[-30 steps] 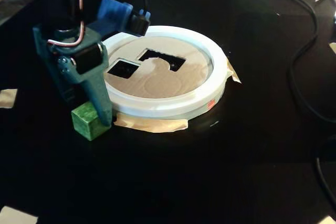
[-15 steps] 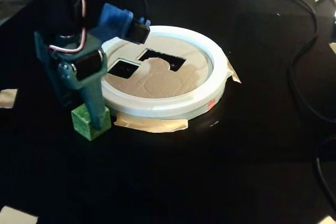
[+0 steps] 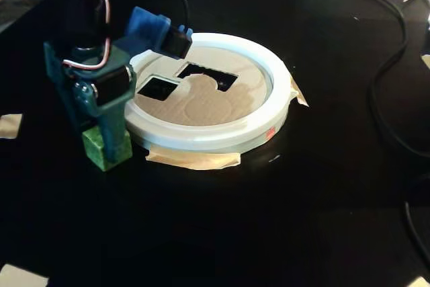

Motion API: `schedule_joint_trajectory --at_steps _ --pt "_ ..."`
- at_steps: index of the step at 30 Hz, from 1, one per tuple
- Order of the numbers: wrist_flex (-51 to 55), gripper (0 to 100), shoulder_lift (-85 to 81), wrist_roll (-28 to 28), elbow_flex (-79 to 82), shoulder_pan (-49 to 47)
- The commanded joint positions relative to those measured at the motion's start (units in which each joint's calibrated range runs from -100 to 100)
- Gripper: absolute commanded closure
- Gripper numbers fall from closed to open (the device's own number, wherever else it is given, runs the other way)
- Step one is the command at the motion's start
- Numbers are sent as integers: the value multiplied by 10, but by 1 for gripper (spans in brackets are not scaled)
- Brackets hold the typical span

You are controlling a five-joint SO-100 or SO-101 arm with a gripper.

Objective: Pick up the square block and drop it in corresponding square shaped hole

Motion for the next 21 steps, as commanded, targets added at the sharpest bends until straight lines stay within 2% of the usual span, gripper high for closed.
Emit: schedule_joint_trajectory --at_steps 1,6,13,17,21 --pt "-6 70 -14 -3 -40 -6" --pt "6 70 -58 -3 -46 -7" --pt "63 69 -223 -4 -47 -37" --pt "69 69 -295 -31 -47 -119" --pt "57 69 -294 -65 -56 -223"
